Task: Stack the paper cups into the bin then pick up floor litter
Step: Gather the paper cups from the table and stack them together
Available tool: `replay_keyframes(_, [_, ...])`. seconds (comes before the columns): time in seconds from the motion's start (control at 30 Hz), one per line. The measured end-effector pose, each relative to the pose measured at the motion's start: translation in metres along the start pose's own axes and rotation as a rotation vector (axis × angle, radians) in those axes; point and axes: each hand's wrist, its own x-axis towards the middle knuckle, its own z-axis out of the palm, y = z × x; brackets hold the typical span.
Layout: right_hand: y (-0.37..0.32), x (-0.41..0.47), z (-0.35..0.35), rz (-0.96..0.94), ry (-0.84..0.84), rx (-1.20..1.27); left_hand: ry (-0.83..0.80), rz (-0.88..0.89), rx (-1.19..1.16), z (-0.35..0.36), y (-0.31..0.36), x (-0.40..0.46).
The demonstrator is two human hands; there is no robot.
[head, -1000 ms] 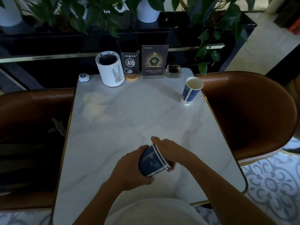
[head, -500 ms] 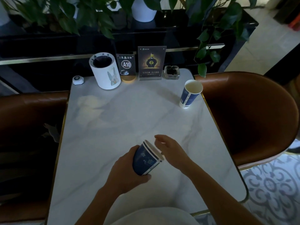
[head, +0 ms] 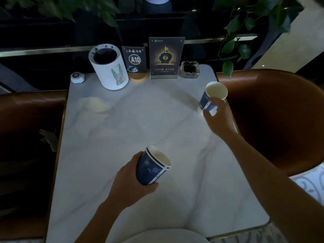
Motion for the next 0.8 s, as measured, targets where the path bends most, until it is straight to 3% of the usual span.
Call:
replay_keyframes(0.07, [0.006,0.031,-0.002,-0.068,0.055,-0.047,-0.017,-0.001,0.009,0.000,-0.003,0.002])
replay_keyframes(0.37, [0.046,0.112,0.030,-0.085,-0.189,-0.664,-0.053,-0.038,0.061,0.001,-0.012,0.004])
replay_keyframes(0.6, [0.048,0.108,0.035,-0.109,-0.109,-0.675,-0.064,-0.055,0.088,0.005,-0.013,0.008])
replay_keyframes(0.8, [0.035,0.103,0.023,-0.085,-0.235,-0.598,-0.065,-0.058,0.091,0.002,-0.012,-0.001])
